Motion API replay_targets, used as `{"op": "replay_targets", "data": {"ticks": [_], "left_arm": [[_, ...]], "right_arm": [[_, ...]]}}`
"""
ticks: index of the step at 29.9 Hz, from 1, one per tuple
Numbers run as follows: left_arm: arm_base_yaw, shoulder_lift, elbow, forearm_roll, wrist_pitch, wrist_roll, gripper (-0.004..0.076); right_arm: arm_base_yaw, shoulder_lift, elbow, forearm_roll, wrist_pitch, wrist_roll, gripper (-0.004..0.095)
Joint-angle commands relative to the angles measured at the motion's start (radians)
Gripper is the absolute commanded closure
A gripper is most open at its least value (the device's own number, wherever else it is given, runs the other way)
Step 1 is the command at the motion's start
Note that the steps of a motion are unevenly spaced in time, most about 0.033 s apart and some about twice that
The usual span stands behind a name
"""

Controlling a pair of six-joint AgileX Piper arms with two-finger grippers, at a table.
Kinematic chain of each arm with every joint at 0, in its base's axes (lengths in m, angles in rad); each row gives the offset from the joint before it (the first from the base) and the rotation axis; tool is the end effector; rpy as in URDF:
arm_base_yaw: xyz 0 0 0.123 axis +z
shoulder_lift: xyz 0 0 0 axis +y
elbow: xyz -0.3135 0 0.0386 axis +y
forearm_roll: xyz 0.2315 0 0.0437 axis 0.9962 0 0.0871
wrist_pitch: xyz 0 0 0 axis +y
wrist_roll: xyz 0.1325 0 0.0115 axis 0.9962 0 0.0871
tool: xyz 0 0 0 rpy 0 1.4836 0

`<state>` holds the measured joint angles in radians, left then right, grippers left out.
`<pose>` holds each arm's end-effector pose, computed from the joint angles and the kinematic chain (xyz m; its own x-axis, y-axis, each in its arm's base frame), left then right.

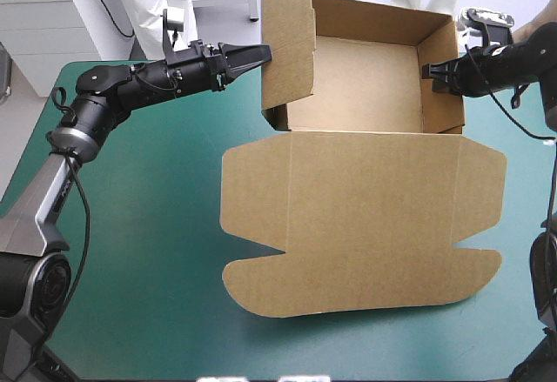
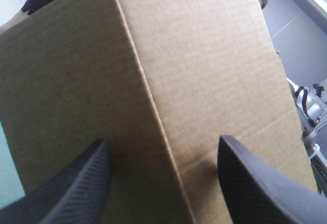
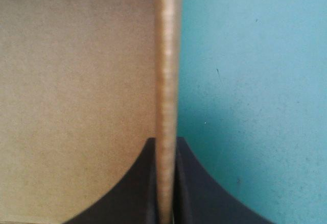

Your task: Fold the box

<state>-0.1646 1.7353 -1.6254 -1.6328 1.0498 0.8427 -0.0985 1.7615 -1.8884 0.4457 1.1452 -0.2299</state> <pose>0.3664 -0.1776 0.4496 -0.6472 -0.2745 -0.7112 0.6771 0.2216 -0.7017 0.4015 0.0128 0.4010 -0.7681 0.0434 -0.6389 -0.1822 0.9416 0.2831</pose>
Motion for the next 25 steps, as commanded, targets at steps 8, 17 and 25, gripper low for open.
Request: {"op": "replay_targets", "data": {"ticks": [8, 17, 25], "left_arm": [[-0.056, -0.049, -0.133, 0.133, -0.075, -0.144, 0.0271], [-0.128, -0.009, -0.305, 0.623, -0.084, -0.442, 0.0271], [-0.157, 0.055, -0.388, 0.918, 0.026, -0.581, 0.0271]], "right_arm": [[0.025, -0.047, -0.029, 0.022, -0.043, 0.034, 0.0923], [0.124, -0.036, -0.029, -0.127, -0.049, 0.161, 0.0923], [0.151, -0.036, -0.031, -0.127, -0.072, 0.212, 0.0924]]}}
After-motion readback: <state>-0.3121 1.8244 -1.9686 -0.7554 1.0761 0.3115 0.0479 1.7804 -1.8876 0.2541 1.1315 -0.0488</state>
